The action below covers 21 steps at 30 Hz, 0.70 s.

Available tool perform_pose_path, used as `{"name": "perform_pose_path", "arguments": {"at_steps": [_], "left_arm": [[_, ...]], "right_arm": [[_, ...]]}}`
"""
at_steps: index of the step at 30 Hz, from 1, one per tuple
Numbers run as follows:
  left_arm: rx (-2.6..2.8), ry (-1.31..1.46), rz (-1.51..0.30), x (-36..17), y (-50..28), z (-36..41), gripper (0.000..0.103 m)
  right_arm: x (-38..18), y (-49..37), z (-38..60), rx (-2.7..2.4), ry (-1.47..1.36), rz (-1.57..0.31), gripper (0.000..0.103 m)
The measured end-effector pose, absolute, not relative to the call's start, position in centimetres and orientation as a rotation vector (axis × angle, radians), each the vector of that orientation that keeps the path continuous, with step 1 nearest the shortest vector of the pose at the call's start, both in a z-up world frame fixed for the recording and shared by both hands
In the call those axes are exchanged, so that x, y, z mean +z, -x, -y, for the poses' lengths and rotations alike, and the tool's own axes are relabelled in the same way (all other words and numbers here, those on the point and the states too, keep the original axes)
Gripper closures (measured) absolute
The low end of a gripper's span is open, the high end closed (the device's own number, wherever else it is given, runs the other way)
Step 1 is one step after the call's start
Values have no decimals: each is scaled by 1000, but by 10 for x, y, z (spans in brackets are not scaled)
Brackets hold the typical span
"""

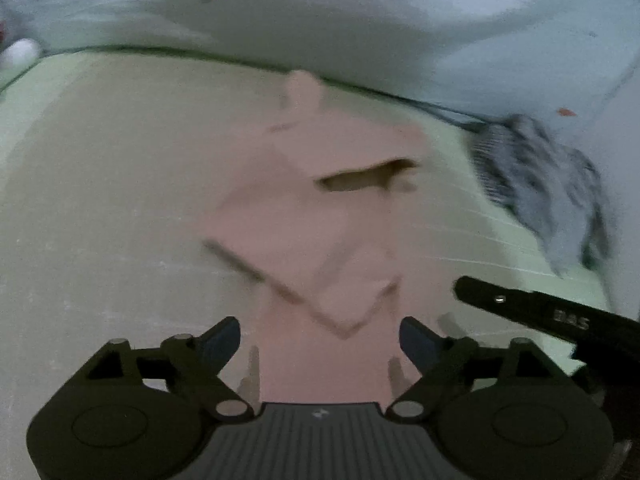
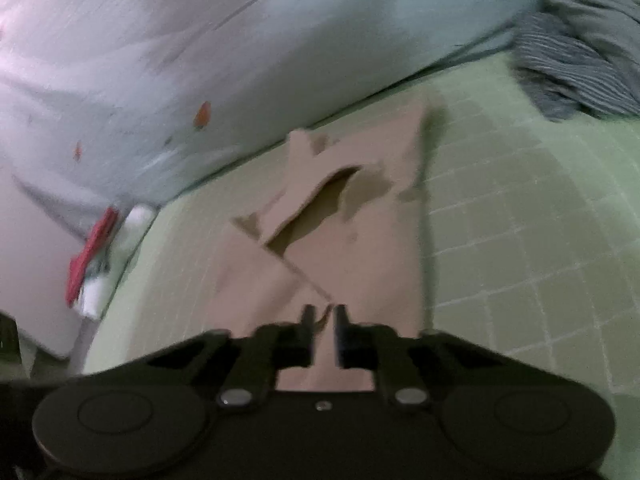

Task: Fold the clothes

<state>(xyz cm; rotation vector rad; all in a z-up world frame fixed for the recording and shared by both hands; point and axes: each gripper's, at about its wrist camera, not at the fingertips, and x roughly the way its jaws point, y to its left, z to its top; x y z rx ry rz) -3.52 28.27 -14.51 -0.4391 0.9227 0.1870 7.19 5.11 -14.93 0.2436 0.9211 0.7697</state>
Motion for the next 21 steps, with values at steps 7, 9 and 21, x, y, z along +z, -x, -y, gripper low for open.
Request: {"name": "perform_pose_path", "arguments": {"at_steps": [7, 9, 21], "left_arm": [[288, 420, -1025, -167, 49, -291, 15], [284, 430, -1049, -172, 52, -291, 13], [246, 406, -1089, -182, 56, -290, 6]], "right_arm": [[-163, -84, -94, 778, -158, -937, 68], [-165, -87, -103, 759, -129, -927, 59], [-160, -57, -84, 775, -323, -937, 101]]}}
